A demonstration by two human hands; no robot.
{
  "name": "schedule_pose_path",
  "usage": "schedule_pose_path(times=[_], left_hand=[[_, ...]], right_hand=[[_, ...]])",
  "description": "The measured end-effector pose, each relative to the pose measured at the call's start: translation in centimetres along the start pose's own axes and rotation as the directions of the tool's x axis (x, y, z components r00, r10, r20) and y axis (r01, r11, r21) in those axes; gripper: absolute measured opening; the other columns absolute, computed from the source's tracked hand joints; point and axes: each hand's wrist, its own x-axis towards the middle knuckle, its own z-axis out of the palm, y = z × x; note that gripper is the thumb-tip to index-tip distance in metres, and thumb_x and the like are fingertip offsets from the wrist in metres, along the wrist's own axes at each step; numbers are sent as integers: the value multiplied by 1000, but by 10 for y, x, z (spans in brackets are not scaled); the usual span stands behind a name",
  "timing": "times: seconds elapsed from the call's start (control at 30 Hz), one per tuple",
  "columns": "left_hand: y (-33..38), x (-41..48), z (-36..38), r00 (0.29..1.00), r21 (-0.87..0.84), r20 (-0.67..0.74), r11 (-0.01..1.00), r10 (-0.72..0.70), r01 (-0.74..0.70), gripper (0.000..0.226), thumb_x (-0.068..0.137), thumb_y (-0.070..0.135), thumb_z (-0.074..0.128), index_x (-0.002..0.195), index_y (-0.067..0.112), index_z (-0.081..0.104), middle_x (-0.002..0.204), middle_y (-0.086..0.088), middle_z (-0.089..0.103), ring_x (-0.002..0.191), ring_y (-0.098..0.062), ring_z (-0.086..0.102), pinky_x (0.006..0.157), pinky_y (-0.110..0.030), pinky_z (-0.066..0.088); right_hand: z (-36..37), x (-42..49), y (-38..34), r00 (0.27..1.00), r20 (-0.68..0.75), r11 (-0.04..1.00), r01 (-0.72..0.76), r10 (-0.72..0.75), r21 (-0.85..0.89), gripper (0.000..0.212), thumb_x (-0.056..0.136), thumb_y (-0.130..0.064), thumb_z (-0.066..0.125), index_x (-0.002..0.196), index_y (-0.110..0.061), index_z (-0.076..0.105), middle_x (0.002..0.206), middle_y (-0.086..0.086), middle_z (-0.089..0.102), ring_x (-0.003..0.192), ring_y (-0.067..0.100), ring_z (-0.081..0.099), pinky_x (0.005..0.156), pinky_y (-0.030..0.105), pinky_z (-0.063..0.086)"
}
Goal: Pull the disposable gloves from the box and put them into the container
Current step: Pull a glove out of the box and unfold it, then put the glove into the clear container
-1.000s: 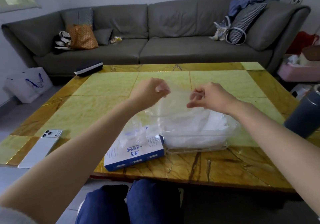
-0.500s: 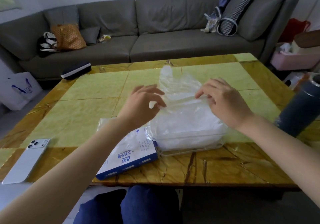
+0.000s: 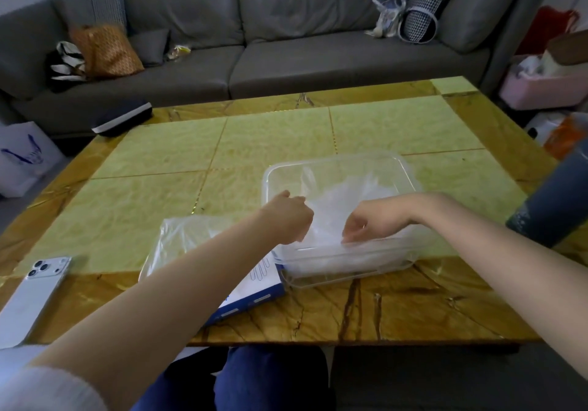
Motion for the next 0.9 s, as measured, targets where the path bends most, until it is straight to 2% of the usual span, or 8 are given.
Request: schedule_pose_path(times=[0.1, 0.17, 0.27, 0.37, 0.47, 0.67, 0.77, 0.9], left_hand=[[0, 8, -3, 991, 66, -134, 998, -16, 25, 28, 91, 4, 47, 108, 16, 66, 118, -1, 61, 118, -21, 47, 96, -31, 32], [3, 13, -5, 973, 8, -225, 998, -55, 58, 31, 90, 2, 45, 109, 15, 65, 113, -2, 60, 109, -21, 51, 84, -29, 37], [11, 19, 0, 988, -174, -101, 980, -114, 95, 32, 94, 10, 43, 124, 12, 55, 120, -8, 53, 109, -26, 54, 81, -32, 41], [16, 26, 9, 994, -217, 97, 974, -41, 61, 48, 93, 23, 55, 138, 14, 38, 129, -10, 44, 112, -28, 52, 84, -32, 42], [15, 34, 15, 984, -268, 175, 961, -21, 68, 65, 87, 20, 65, 141, 15, 30, 135, -12, 39, 112, -29, 52, 88, -34, 44], [16, 36, 18, 975, -283, 220, 954, -32, 95, 69, 86, 8, 63, 142, 17, 23, 138, -15, 35, 109, -31, 54, 87, -36, 47], [10, 33, 15, 968, -270, 252, 960, -4, 74, 64, 89, 16, 61, 143, 17, 26, 136, -12, 42, 111, -27, 53, 91, -36, 47], [-6, 8, -3, 997, -250, 80, 968, -16, 36, 51, 95, 34, 53, 141, 20, 37, 138, -3, 47, 124, -23, 46, 103, -36, 37]], right_hand=[[-4, 2, -2, 968, -235, 980, 128, -90, 153, 30, 93, -34, 57, 115, -16, 65, 115, -1, 66, 101, 13, 62, 92, 27, 47], [-3, 9, 0, 917, -384, 980, 165, -110, 113, 19, 92, -19, 60, 109, -16, 67, 109, -1, 67, 94, 11, 60, 82, 21, 44], [5, 22, 5, 964, -240, 994, 113, -112, -9, 32, 90, -13, 61, 121, -19, 59, 121, -1, 56, 99, 14, 54, 83, 23, 41], [8, 30, 14, 986, -154, 988, 44, -67, -151, 52, 87, -10, 63, 135, -23, 46, 136, 1, 44, 117, 20, 49, 93, 29, 41], [8, 36, 23, 992, -125, 967, -32, 0, -254, 69, 83, -11, 67, 141, -28, 36, 142, 0, 35, 123, 22, 45, 99, 34, 41], [8, 42, 25, 992, -98, 943, -103, 75, -316, 77, 82, -5, 62, 146, -31, 28, 149, 0, 24, 131, 25, 40, 101, 33, 39], [8, 41, 22, 990, -88, 944, -130, 108, -304, 71, 85, -7, 62, 145, -26, 31, 150, 1, 27, 128, 27, 44, 100, 33, 39], [5, 22, 5, 981, -160, 950, -148, 106, -274, 61, 92, 1, 49, 146, -19, 29, 149, 5, 33, 131, 26, 39, 102, 35, 38]])
